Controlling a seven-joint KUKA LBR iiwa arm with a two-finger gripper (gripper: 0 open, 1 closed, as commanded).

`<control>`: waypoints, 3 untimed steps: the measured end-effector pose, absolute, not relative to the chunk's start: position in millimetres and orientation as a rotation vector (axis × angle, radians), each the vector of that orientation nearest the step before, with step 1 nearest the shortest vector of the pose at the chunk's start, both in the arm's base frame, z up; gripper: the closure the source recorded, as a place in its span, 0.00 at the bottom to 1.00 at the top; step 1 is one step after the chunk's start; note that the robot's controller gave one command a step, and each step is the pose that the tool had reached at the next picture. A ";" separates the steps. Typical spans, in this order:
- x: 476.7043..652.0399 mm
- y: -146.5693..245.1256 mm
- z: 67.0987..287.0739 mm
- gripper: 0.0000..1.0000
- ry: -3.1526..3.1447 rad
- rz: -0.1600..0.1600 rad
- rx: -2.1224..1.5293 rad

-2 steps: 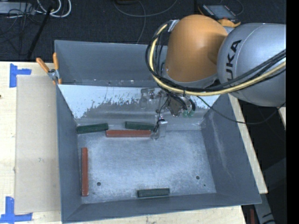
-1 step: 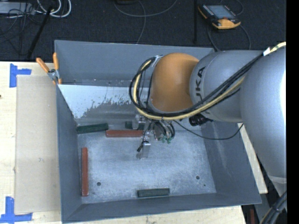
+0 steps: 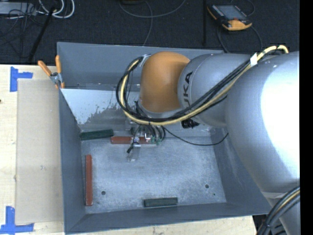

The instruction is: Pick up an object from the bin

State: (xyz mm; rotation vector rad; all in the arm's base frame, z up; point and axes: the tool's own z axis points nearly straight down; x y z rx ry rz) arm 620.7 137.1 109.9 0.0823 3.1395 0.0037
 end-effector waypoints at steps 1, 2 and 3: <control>616.7 110.5 68.7 0.00 3.140 0.001 0.137; 620.9 111.3 74.7 1.00 3.126 0.004 0.133; 617.4 111.2 70.8 0.00 3.138 0.001 0.132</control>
Offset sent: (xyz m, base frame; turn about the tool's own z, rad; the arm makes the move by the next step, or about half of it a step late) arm -0.0037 -0.0265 -0.0396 0.0333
